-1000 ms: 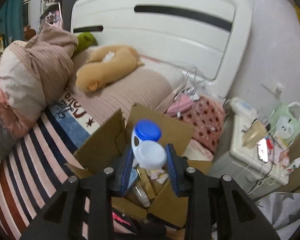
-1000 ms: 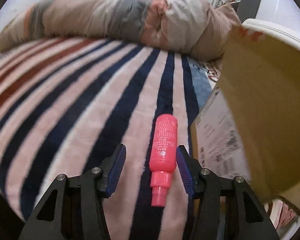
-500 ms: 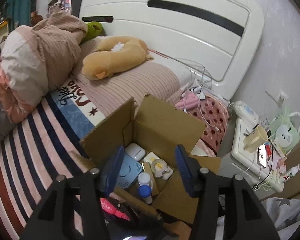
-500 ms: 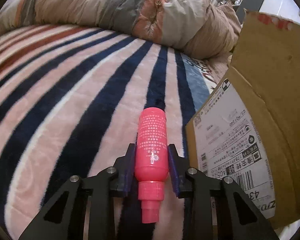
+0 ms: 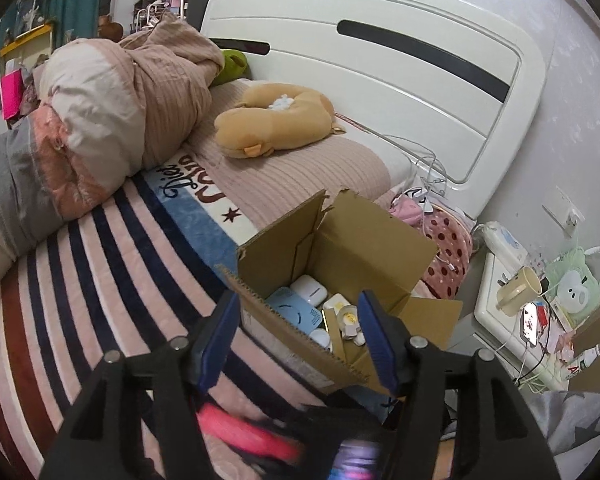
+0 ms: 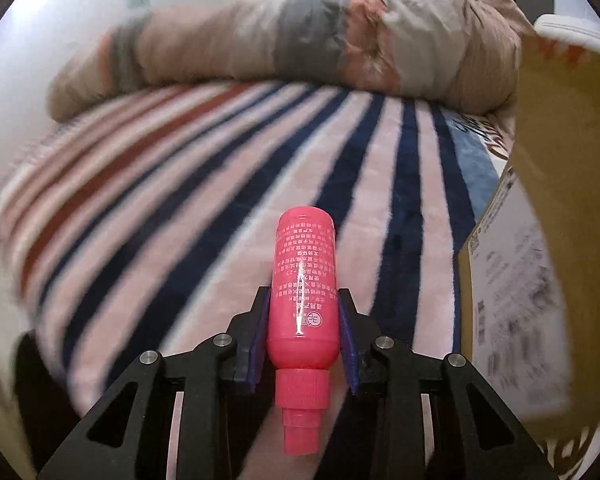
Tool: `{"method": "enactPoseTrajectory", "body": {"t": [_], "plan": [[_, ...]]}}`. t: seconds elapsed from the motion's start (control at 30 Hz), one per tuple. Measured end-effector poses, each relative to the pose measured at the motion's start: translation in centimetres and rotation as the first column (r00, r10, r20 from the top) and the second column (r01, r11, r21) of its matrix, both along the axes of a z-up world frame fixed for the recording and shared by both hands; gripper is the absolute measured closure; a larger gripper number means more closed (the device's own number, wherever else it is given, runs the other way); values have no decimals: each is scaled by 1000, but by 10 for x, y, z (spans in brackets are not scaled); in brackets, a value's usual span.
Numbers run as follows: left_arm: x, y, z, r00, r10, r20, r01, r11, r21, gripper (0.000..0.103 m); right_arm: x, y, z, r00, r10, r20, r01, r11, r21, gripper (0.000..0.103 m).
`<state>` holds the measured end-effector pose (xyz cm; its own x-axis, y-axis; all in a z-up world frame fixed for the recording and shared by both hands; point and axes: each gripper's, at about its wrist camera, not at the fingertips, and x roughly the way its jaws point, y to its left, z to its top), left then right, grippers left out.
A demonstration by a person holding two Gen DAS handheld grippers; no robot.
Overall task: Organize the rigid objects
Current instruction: 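Grasp the pink spray bottle with the right gripper and lift it, then lower the pink bottle into the box and open the right gripper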
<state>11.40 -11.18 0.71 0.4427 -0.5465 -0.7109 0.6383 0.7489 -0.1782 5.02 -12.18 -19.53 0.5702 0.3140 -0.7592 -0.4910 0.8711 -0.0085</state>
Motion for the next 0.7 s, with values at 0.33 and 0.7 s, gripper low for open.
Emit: {"method": "enactPoseTrajectory", "body": {"t": [0.33,0.7], "plan": [[2,-1,-5,1000,-10,-6,10,999,-31,36,-100,-83,117,990,83,115,-91,994,61,76],[5,-13,-10,995,-57,-77,48,993,-105,37,-46,-144,144,973,-72,218,58,996,69,76]]}}
